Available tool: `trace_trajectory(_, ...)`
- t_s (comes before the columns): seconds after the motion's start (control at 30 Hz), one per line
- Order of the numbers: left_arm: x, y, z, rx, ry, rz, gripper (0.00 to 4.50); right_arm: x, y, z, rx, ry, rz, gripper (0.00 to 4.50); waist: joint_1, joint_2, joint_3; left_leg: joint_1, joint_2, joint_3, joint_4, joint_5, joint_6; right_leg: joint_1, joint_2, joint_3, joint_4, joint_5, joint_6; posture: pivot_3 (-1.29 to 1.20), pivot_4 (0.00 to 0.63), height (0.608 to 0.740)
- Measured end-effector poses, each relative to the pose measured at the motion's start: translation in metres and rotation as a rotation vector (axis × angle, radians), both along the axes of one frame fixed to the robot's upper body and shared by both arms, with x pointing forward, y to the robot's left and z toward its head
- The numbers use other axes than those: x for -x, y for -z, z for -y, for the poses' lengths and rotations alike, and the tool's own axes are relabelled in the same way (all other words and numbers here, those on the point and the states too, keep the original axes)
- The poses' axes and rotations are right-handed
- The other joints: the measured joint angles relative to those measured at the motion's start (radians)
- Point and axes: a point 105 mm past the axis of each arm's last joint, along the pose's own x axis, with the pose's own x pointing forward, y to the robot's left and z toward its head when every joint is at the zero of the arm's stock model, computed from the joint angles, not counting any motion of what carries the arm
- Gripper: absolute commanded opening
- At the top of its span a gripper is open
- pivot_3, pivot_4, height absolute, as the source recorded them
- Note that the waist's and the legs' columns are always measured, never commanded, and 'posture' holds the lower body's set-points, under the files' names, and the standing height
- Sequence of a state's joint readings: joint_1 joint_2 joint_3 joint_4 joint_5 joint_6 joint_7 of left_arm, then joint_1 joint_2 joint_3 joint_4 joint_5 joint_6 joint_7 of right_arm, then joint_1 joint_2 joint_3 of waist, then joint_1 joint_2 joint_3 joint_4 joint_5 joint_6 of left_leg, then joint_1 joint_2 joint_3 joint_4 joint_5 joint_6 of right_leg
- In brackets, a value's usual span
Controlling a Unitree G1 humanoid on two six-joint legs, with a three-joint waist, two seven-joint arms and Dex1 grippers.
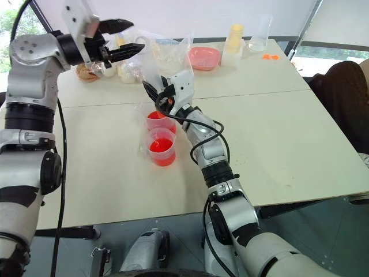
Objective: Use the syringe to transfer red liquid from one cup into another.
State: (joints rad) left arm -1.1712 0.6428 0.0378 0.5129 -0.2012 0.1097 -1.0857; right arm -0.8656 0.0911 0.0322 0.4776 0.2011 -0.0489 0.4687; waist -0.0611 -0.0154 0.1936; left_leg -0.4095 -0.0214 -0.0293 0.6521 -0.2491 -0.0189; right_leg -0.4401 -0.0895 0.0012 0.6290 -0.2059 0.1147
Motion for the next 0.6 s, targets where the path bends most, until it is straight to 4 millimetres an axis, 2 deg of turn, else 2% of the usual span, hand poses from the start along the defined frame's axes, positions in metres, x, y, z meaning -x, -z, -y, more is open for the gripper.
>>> trace_trajectory(0.1, 0.004, 0.019, -0.009, 0.018, 0.003, -0.113, 3.99, 0.003, -0.019, -0.001, -0.016, -0.005, 0.056, 1.47, -0.002, 0.000, 0.000, 0.000, 0.000, 0.000, 0.000, 0.000, 0.000, 0.000, 0.000, 0.000, 0.001, 0.000, 0.000, 0.00, 0.150, 0.740)
trace_trajectory(0.2, 0.010, 0.037, -0.030, 0.161, -0.010, -0.267, 3.99, 0.010, -0.039, -0.003, -0.050, -0.014, 0.115, 1.47, -0.011, 0.000, 0.000, 0.000, 0.001, 0.000, 0.000, 0.000, 0.000, -0.001, 0.001, 0.001, 0.001, 0.000, 0.000, 0.00, 0.150, 0.740)
trace_trajectory(0.3, 0.026, 0.041, -0.054, 0.293, -0.025, -0.331, 3.99, 0.010, -0.043, 0.000, -0.078, -0.003, 0.126, 1.47, -0.012, 0.000, 0.000, 0.001, 0.001, 0.000, -0.001, 0.000, -0.001, -0.002, 0.001, 0.002, 0.001, 0.000, 0.000, 0.00, 0.150, 0.740)
trace_trajectory(0.37, 0.037, 0.051, -0.065, 0.345, -0.048, -0.371, 3.99, 0.008, -0.044, 0.005, -0.103, 0.012, 0.123, 1.47, -0.008, 0.000, 0.000, 0.001, 0.002, 0.000, -0.002, 0.001, -0.001, -0.002, 0.001, 0.002, 0.001, 0.000, 0.000, 0.00, 0.150, 0.740)
trace_trajectory(0.47, 0.046, 0.072, -0.066, 0.364, -0.084, -0.429, 3.99, 0.007, -0.044, 0.007, -0.140, 0.009, 0.105, 1.47, 0.004, 0.000, 0.000, 0.001, 0.001, 0.000, -0.001, 0.001, -0.002, -0.001, -0.001, 0.002, 0.001, 0.000, -0.001, 0.00, 0.150, 0.740)
trace_trajectory(0.6, 0.054, 0.068, -0.055, 0.372, -0.057, -0.418, 3.99, 0.009, -0.047, 0.007, -0.166, -0.034, 0.062, 1.47, 0.019, 0.000, 0.000, 0.001, 0.001, 0.000, -0.001, 0.001, -0.002, -0.001, -0.001, 0.002, 0.001, 0.000, -0.001, 0.00, 0.150, 0.740)
